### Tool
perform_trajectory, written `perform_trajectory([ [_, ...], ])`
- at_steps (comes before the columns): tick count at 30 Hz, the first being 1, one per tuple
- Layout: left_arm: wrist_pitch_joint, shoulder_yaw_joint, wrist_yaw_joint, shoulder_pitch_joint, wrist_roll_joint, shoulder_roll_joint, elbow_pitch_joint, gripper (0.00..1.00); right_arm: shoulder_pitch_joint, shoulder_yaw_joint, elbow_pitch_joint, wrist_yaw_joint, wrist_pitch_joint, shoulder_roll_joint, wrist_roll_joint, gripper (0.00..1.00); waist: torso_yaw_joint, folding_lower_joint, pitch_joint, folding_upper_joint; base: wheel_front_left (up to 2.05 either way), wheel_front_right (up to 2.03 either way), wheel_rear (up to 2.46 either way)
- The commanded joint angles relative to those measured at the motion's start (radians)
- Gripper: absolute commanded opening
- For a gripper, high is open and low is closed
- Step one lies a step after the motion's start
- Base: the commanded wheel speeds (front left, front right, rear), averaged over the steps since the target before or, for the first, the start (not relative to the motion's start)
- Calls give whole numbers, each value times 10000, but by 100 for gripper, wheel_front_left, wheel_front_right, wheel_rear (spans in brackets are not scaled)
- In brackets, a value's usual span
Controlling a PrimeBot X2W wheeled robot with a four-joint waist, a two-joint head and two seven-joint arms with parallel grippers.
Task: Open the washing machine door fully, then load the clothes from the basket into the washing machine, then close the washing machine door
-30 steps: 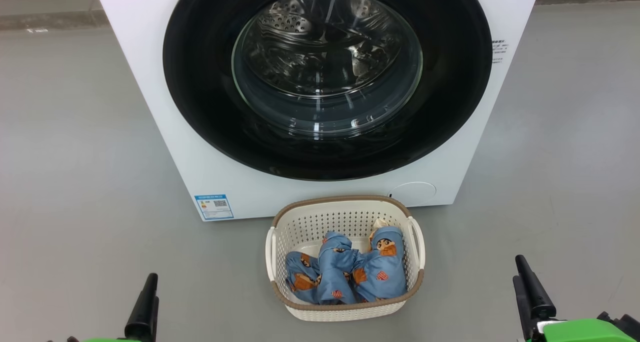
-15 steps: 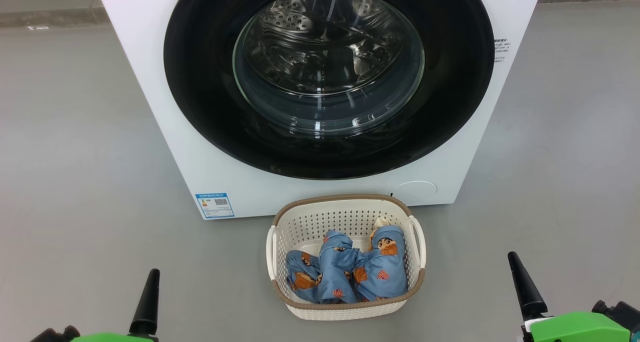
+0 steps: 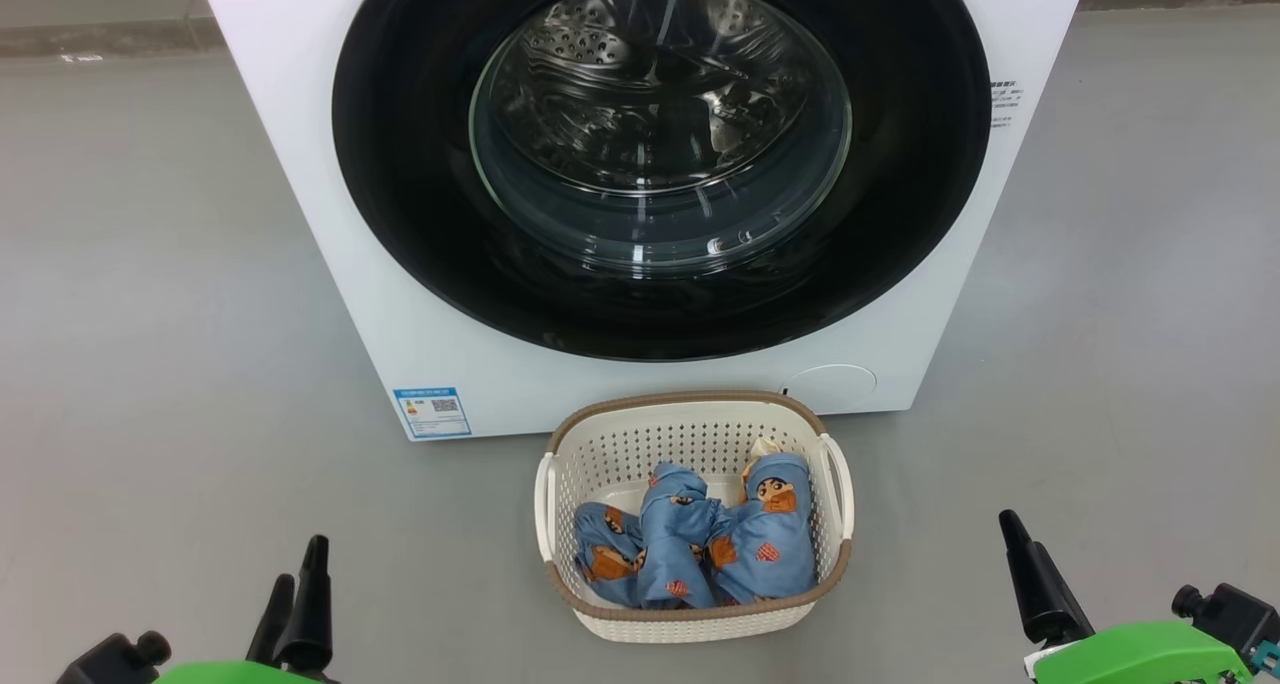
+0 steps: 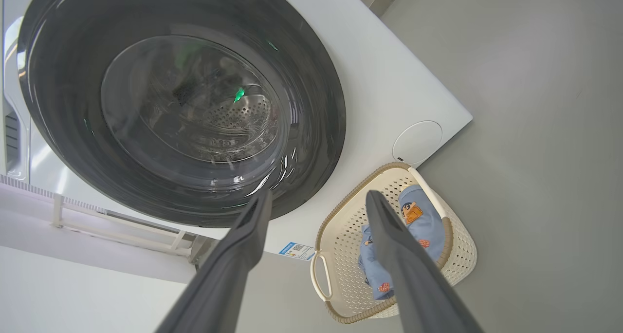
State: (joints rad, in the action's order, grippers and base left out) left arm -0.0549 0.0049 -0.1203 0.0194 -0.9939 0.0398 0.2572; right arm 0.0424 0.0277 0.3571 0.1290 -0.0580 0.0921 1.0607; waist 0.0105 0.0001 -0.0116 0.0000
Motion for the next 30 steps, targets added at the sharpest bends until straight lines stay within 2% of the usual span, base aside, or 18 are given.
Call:
perform_trajectory([
  [1, -139, 126, -58, 297, 304, 197, -306, 100, 413, -169, -192, 8, -138, 163, -277, 100, 2, -1, 9, 0, 0, 0, 0],
  [15, -556, -5, -68, 234, 2689, 214, -286, 100, 423, -402, -12, 10, -549, 348, -2374, 100, 52, -1, 57, 0, 0, 0, 0],
  [30, -1001, -99, -78, 237, 4565, 245, -418, 100, 508, -623, 113, 12, -987, 475, -4040, 100, 92, -1, 36, 0, 0, 0, 0],
])
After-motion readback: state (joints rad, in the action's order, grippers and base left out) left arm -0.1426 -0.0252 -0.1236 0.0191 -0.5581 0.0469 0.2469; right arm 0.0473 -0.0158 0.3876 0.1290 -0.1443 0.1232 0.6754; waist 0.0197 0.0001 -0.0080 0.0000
